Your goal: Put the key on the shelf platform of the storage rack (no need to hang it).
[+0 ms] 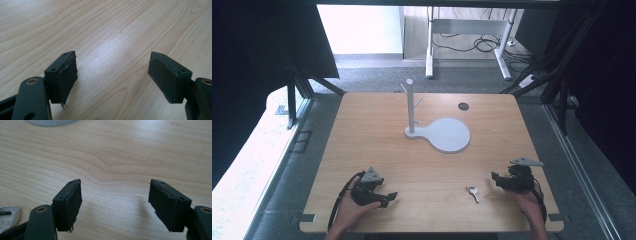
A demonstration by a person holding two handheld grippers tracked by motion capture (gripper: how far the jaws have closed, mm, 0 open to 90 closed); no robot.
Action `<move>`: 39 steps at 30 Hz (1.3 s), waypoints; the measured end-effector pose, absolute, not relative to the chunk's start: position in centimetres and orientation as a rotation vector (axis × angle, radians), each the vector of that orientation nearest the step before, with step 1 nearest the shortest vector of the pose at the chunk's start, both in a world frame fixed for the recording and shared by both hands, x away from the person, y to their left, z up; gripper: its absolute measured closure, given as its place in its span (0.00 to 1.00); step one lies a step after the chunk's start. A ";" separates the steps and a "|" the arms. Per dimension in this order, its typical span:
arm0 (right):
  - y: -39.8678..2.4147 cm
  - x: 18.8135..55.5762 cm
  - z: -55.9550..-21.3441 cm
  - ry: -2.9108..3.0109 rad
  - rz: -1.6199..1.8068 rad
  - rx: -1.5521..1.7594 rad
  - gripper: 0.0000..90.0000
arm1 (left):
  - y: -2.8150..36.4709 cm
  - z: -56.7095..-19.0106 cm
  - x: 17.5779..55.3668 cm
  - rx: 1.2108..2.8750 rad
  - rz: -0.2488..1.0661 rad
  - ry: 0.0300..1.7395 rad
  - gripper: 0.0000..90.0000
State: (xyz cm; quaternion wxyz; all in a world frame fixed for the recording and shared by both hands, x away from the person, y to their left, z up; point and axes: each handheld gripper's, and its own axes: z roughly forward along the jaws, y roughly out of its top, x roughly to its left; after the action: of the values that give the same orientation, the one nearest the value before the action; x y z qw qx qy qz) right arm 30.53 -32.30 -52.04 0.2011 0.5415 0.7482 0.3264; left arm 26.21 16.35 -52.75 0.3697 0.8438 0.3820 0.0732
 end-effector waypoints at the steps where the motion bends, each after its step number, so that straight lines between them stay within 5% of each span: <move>1: -32.3 30.5 -52.0 2.090 0.912 1.513 0.31 | 16.3 -52.7 26.2 2.165 0.188 0.980 0.26; 39: -31.3 30.5 -50.8 2.247 0.910 1.410 0.40 | 17.0 -52.3 26.2 2.129 0.204 0.999 0.26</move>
State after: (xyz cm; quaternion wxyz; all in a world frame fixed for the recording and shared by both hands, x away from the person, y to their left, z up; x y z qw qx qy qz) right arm 30.49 -31.29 -50.82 0.1678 0.4957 0.7899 0.3197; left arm 26.17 17.03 -52.35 0.3808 0.8339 0.3914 0.0798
